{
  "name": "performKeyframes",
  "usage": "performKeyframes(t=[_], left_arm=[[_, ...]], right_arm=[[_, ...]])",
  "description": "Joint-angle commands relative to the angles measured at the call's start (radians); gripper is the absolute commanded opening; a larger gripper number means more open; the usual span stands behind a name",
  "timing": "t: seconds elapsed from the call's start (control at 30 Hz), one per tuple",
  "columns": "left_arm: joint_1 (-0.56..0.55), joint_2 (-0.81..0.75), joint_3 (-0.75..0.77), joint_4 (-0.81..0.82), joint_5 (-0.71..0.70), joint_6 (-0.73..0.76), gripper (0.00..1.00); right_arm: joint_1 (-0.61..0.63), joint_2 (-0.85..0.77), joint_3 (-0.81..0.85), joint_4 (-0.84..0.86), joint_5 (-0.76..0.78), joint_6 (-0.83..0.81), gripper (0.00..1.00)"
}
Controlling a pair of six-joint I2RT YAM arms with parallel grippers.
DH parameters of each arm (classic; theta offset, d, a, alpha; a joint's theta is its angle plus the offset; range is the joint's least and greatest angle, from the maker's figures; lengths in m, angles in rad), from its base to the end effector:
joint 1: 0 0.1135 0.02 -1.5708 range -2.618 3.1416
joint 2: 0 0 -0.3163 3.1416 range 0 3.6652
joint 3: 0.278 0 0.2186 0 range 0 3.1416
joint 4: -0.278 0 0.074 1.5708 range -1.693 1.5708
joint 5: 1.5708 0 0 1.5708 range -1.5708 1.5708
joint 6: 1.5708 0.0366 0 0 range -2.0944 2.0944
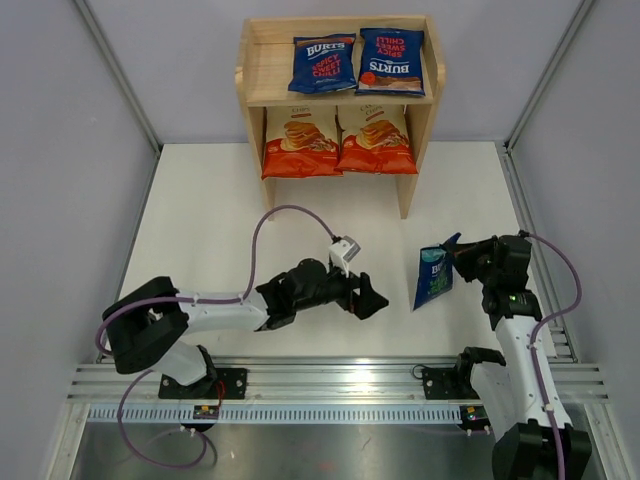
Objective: Place and organize the chips bags onto the shelf
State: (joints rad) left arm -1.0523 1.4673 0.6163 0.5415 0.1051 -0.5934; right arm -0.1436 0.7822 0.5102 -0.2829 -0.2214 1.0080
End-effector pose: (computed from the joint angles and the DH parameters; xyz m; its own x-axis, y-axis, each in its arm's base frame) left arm 0.1335 -0.2418 0.2760 -0.6358 -0.0077 -0.7718 0.6728 0.4846 -0.5591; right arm 0.1075 -0.0074 0.2800 -0.3164 0.8795 -0.3556 0.4169 0.4656 0.7806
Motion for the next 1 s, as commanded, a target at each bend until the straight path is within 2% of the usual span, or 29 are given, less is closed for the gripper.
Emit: performKeyframes(t=[0.0, 0.2, 0.4, 0.73, 0.83, 0.87, 0.97], left_arm=[[-0.037, 0.017, 0.108, 0.160, 0.002, 0.184, 0.99], [-0.057, 0.120, 0.181, 0.302, -0.022, 0.257, 0.99], [-0.097, 0.197, 0.298, 0.232, -0.169, 0.380, 0.99], [-0.127, 0.268, 0.411, 0.199, -0.229, 0.431, 0.98], [-0.130, 0.278, 0.434, 0.189, -0.239, 0.425, 0.80], [-0.132, 0.278, 0.442, 0.190, -0.240, 0.425, 0.63], [-0.135, 0.266, 0.444, 0.190, -0.265, 0.409, 0.40]], right_arm=[[0.042, -0.081, 0.007, -0.010, 0.053, 0.194, 0.00], [0.098, -0.158, 0.070, -0.051, 0.019, 0.268, 0.00], [0.102, -0.216, 0.137, -0.081, -0.051, 0.300, 0.00], [0.104, -0.311, 0.172, -0.067, -0.176, 0.395, 0.00], [0.104, -0.340, 0.198, -0.085, -0.190, 0.415, 0.00], [0.104, -0.345, 0.200, -0.082, -0.193, 0.417, 0.00], [0.104, -0.348, 0.209, -0.068, -0.216, 0.419, 0.00]])
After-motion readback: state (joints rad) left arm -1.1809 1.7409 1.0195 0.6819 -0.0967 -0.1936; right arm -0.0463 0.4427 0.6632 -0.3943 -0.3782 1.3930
